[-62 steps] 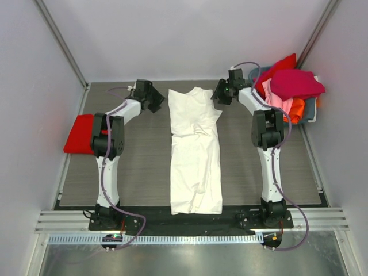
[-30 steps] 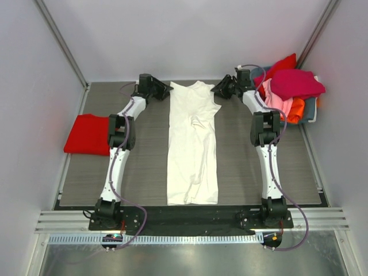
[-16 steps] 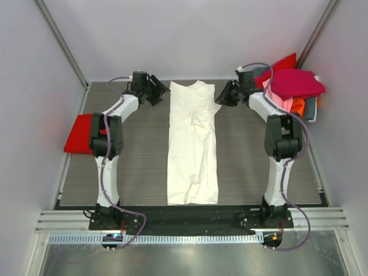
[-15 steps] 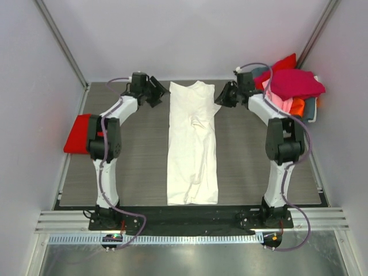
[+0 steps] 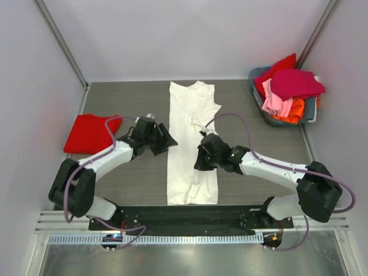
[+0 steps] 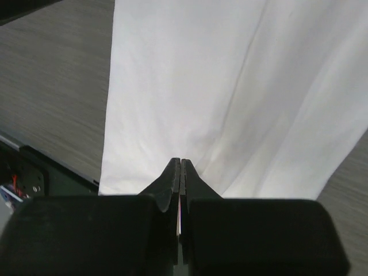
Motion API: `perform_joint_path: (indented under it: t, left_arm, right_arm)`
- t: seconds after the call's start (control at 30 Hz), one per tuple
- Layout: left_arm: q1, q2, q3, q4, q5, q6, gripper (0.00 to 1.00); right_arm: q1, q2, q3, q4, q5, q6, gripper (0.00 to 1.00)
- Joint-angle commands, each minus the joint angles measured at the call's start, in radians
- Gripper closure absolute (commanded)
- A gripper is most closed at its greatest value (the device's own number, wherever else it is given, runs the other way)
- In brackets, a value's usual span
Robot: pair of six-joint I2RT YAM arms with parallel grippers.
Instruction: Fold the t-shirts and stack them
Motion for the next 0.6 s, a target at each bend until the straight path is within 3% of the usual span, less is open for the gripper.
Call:
perform_joint_path:
  t: [0.0, 0.2, 0.57]
  left_arm:
    - [-0.06, -0.13, -0.18, 0.046, -0.043, -0.107, 0.4]
    - [-0.149, -0.189, -0.226, 0.056, -0.061, -0.155, 0.4]
    - [-0.192, -0.052, -0.237, 0.056, -0.084, -0.181, 0.39]
  right_arm:
    - [0.133, -0.031, -0.04, 0.023, 0.117, 0.12, 0.99]
    - [0.266, 0.017, -0.018, 0.018, 0.188, 0.174, 0.99]
    - [0.349, 0.122, 0.0, -0.069, 0.24, 0.217, 0.99]
